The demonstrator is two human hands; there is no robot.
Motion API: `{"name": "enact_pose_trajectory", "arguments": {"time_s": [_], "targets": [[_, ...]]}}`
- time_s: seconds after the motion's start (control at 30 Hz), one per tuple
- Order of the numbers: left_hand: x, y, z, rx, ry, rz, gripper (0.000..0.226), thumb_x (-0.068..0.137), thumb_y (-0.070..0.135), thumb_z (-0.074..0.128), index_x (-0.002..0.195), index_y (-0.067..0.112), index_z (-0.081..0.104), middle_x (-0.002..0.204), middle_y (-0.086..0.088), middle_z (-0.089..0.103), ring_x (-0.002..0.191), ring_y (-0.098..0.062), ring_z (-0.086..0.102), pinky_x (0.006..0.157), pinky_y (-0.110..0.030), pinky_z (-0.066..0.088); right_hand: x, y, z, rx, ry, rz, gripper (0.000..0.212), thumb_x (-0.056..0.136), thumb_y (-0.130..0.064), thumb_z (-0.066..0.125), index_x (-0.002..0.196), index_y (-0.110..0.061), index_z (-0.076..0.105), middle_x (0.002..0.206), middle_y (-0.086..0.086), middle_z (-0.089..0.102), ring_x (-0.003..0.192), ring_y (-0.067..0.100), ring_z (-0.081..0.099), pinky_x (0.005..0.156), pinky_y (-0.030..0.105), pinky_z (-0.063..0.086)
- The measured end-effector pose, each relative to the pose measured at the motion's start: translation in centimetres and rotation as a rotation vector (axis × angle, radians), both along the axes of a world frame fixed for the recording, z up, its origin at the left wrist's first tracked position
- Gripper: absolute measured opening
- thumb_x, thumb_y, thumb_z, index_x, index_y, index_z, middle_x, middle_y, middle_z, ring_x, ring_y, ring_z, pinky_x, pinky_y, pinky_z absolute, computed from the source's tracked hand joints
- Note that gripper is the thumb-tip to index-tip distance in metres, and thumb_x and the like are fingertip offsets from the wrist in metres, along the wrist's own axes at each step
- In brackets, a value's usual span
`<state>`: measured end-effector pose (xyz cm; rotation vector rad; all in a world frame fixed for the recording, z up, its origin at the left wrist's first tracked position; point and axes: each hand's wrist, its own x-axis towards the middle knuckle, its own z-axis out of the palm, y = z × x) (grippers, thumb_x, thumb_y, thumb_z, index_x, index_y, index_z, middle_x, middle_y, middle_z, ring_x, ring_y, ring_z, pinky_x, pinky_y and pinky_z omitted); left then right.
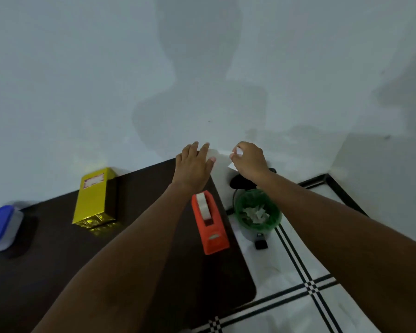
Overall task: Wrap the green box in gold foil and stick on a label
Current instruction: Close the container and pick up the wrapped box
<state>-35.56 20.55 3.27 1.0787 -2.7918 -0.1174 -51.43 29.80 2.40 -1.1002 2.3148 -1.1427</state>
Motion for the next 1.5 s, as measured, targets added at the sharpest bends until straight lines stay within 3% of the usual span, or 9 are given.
{"name": "enact_pose_trajectory", "arguments": {"time_s": [0.2, 0.37, 0.6, 0.8, 1.0, 1.13, 1.27, 1.43, 1.5], "targets": [[-6.5, 3.6, -0.5, 0.044, -0.067, -0.020, 0.060, 0.107, 0.050, 0.027, 0.159, 0.021, 0.024, 0.164, -0.015, 0.025, 0.151, -0.033, 0.020, 0.120, -0.053, 0.023, -6.2, 3.6, -1.6, 0.105, -0.007, 0.034, 0.014, 0.099, -0.024, 0.056, 0.100, -0.012, 0.064, 0.095, 0.000, 0.061, 0.088, 0.021, 0.059, 0.074, 0.031, 0.049], [-10.4, 2.4, -3.0, 0.115, -0.080, 0.022, 0.060, 0.107, 0.050, 0.026, 0.159, 0.021, 0.023, 0.163, -0.014, 0.026, 0.150, -0.033, 0.021, 0.119, -0.053, 0.021, -9.6, 2.9, -4.1, 0.238, 0.090, 0.084, 0.021, 0.101, -0.024, 0.047, 0.082, -0.018, 0.054, 0.078, -0.001, 0.057, 0.072, 0.019, 0.057, 0.058, 0.029, 0.041], [-15.6, 0.3, -9.9, 0.284, -0.132, 0.066, 0.059, 0.106, 0.048, 0.033, 0.156, 0.016, 0.031, 0.159, -0.015, 0.034, 0.145, -0.035, 0.028, 0.116, -0.051, 0.023, -14.7, 3.1, -10.6, 0.410, 0.064, 0.099, 0.017, 0.100, -0.027, 0.050, 0.090, -0.017, 0.060, 0.090, 0.004, 0.063, 0.080, 0.020, 0.061, 0.069, 0.033, 0.051], [-20.9, 1.0, -15.9, 0.424, -0.246, 0.117, 0.062, 0.105, 0.050, 0.033, 0.158, 0.018, 0.027, 0.161, -0.014, 0.031, 0.146, -0.034, 0.028, 0.117, -0.051, 0.024, -19.9, 3.0, -16.1, 0.518, -0.024, 0.188, 0.012, 0.098, -0.020, 0.050, 0.087, -0.018, 0.056, 0.078, -0.001, 0.056, 0.076, 0.024, 0.060, 0.064, 0.028, 0.040], [-25.6, 0.9, -25.2, 0.552, -0.277, 0.278, 0.057, 0.104, 0.048, 0.035, 0.151, 0.017, 0.036, 0.151, -0.015, 0.044, 0.136, -0.036, 0.040, 0.112, -0.053, 0.034, -24.0, -0.9, -25.1, 0.617, -0.142, 0.299, 0.017, 0.100, -0.018, 0.049, 0.083, -0.018, 0.054, 0.075, -0.002, 0.056, 0.077, 0.020, 0.062, 0.066, 0.028, 0.046], [-26.2, 1.0, -32.9, 0.626, -0.316, 0.347, 0.052, 0.106, 0.044, 0.035, 0.148, 0.015, 0.039, 0.147, -0.017, 0.046, 0.130, -0.038, 0.044, 0.105, -0.050, 0.038, -25.3, -1.6, -32.4, 0.676, -0.213, 0.331, 0.015, 0.101, -0.017, 0.049, 0.088, -0.013, 0.054, 0.075, -0.004, 0.051, 0.067, 0.011, 0.051, 0.057, 0.023, 0.038], [-26.7, -0.4, -40.0, 0.662, -0.269, 0.451, 0.043, 0.107, 0.039, 0.037, 0.137, 0.011, 0.047, 0.135, -0.021, 0.053, 0.119, -0.038, 0.049, 0.095, -0.045, 0.040, -26.6, -2.5, -39.9, 0.721, -0.297, 0.244, 0.015, 0.101, -0.016, 0.048, 0.092, -0.010, 0.059, 0.077, -0.001, 0.052, 0.075, 0.018, 0.055, 0.060, 0.025, 0.042], [-27.5, -2.4, -50.8, 0.687, -0.256, 0.464, 0.046, 0.107, 0.043, 0.034, 0.139, 0.011, 0.046, 0.134, -0.020, 0.054, 0.122, -0.040, 0.051, 0.100, -0.049, 0.043, -26.9, -4.7, -50.9, 0.784, -0.343, 0.229, 0.019, 0.102, -0.015, 0.051, 0.083, -0.013, 0.053, 0.075, -0.003, 0.050, 0.072, 0.014, 0.054, 0.067, 0.025, 0.046], [-27.9, -2.9, -53.4, 0.687, -0.218, 0.462, 0.049, 0.107, 0.042, 0.035, 0.145, 0.013, 0.043, 0.139, -0.020, 0.052, 0.127, -0.041, 0.048, 0.106, -0.051, 0.041, -26.8, -5.6, -53.6, 0.770, -0.379, 0.228, 0.023, 0.102, -0.015, 0.051, 0.079, -0.016, 0.052, 0.078, -0.002, 0.052, 0.081, 0.017, 0.058, 0.071, 0.025, 0.046]]}}
